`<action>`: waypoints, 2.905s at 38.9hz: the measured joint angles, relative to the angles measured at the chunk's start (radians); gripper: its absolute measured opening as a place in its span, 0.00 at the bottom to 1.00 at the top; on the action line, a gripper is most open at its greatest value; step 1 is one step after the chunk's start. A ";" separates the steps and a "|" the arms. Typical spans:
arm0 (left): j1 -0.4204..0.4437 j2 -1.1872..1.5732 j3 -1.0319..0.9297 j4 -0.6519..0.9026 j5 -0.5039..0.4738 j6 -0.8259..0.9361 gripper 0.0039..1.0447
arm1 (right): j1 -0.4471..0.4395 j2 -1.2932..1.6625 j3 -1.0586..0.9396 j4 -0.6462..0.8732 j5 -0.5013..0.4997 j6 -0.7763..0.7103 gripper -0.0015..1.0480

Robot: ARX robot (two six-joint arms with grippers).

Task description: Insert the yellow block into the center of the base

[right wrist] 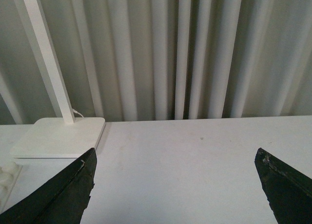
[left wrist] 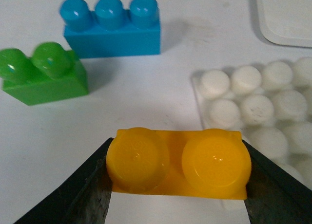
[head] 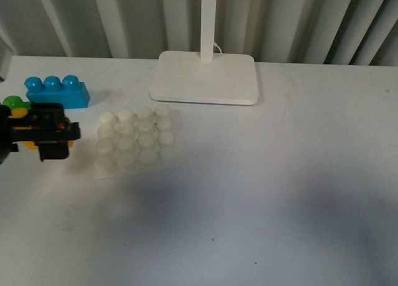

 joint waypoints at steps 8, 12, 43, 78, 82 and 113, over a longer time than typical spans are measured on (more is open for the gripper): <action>-0.107 0.011 0.030 -0.059 -0.091 -0.092 0.62 | 0.000 0.000 0.000 0.000 0.000 0.000 0.91; -0.169 0.023 0.068 -0.079 -0.132 -0.138 0.62 | 0.000 0.000 0.000 0.000 0.000 0.000 0.91; -0.298 0.180 0.256 -0.155 -0.227 -0.195 0.62 | 0.000 0.000 0.000 0.000 0.000 0.000 0.91; -0.304 0.220 0.297 -0.187 -0.259 -0.212 0.62 | 0.000 0.000 0.000 0.000 0.000 0.000 0.91; -0.304 0.231 0.304 -0.187 -0.261 -0.217 0.62 | 0.000 0.000 0.000 0.000 0.000 0.000 0.91; -0.323 0.317 0.370 -0.254 -0.291 -0.233 0.62 | 0.000 0.000 0.000 0.000 0.000 0.000 0.91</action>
